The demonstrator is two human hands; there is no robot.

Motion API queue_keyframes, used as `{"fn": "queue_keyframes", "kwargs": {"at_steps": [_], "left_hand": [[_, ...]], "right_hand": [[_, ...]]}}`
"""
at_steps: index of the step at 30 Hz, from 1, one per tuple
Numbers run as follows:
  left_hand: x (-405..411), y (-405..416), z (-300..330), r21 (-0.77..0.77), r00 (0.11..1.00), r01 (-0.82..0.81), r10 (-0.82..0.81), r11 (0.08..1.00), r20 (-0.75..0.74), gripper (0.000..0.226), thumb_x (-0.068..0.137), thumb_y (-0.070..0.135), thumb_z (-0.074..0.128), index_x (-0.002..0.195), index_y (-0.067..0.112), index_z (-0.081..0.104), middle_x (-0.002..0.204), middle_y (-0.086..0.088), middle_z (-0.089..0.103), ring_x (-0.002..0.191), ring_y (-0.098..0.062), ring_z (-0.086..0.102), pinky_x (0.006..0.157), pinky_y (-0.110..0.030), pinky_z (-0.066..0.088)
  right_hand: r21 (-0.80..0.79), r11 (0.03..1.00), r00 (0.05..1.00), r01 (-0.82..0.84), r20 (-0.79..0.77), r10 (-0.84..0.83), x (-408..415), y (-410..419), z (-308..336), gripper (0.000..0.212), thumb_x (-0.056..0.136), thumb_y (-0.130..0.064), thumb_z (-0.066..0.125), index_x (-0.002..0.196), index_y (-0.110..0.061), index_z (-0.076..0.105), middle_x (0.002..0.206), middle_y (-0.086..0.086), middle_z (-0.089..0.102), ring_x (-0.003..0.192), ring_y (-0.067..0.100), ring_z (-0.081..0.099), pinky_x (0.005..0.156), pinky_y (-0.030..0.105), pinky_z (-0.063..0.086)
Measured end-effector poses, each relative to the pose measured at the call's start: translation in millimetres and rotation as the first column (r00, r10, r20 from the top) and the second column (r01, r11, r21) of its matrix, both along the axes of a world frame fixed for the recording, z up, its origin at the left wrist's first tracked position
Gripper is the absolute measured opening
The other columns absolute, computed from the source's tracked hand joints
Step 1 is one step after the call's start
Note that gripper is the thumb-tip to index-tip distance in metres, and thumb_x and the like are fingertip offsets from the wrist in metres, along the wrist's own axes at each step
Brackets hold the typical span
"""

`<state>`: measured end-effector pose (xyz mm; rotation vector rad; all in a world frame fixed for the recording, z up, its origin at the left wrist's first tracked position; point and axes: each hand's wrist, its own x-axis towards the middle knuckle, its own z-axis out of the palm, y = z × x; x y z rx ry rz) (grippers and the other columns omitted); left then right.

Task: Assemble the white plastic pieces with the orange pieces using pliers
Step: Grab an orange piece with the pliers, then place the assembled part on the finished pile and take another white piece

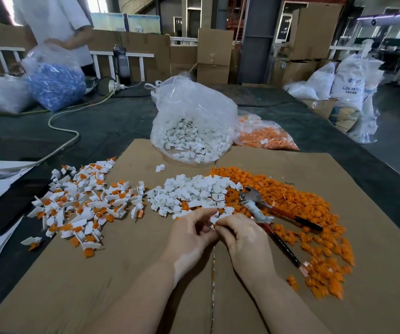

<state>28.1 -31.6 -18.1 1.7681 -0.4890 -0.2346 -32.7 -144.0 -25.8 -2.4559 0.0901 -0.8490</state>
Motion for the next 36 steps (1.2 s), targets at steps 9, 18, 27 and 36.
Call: {"fn": "queue_keyframes", "kwargs": {"at_steps": [9, 18, 27, 36], "left_hand": [[-3.6, -1.0, -1.2, 0.063, 0.995, -0.014, 0.008, 0.998, 0.102, 0.032, 0.078, 0.004, 0.072, 0.108, 0.014, 0.065, 0.083, -0.002, 0.059, 0.068, -0.007, 0.048, 0.065, -0.009, 0.042], [-3.8, -0.9, -4.7, 0.173, 0.966, -0.062, 0.015, 0.983, 0.257, 0.022, 0.084, 0.012, 0.066, 0.104, 0.021, 0.066, 0.1, 0.003, 0.059, 0.087, 0.0, 0.052, 0.076, -0.006, 0.038], [21.5, 30.7, -2.8, 0.104, 0.882, -0.458, 0.436, 0.883, 0.181, 0.008, 0.088, 0.012, 0.061, 0.091, 0.017, 0.066, 0.1, -0.002, 0.045, 0.088, -0.009, 0.046, 0.082, -0.005, 0.027], [47.6, 56.5, -5.8, 0.362, 0.775, -0.631, 0.535, 0.686, 0.337, 0.035, 0.094, 0.013, 0.051, 0.128, 0.017, 0.056, 0.138, -0.01, 0.036, 0.131, -0.026, 0.028, 0.107, -0.036, 0.028]], "right_hand": [[0.021, 1.0, 1.0, 0.01, -0.017, -0.009, -2.9, -0.7, 0.8, 0.003, 0.08, -0.005, 0.071, 0.08, -0.008, 0.069, 0.078, 0.0, 0.064, 0.077, 0.015, 0.06, 0.067, 0.025, 0.048], [0.008, 0.999, 0.998, 0.054, -0.016, -0.053, -2.2, -0.9, -0.1, 0.006, 0.085, -0.014, 0.067, 0.081, -0.009, 0.069, 0.077, -0.002, 0.063, 0.078, 0.014, 0.058, 0.067, 0.026, 0.047], [0.038, 0.995, 0.995, 0.096, -0.035, -0.095, -1.1, -1.6, -3.1, 0.006, 0.086, -0.011, 0.065, 0.08, -0.011, 0.067, 0.078, -0.005, 0.062, 0.077, 0.01, 0.056, 0.069, 0.016, 0.04], [0.005, 0.989, 0.989, 0.145, -0.02, -0.145, 0.3, -1.8, -5.0, 0.004, 0.082, -0.006, 0.069, 0.078, -0.007, 0.069, 0.076, 0.001, 0.064, 0.076, 0.017, 0.06, 0.07, 0.026, 0.048]]}}
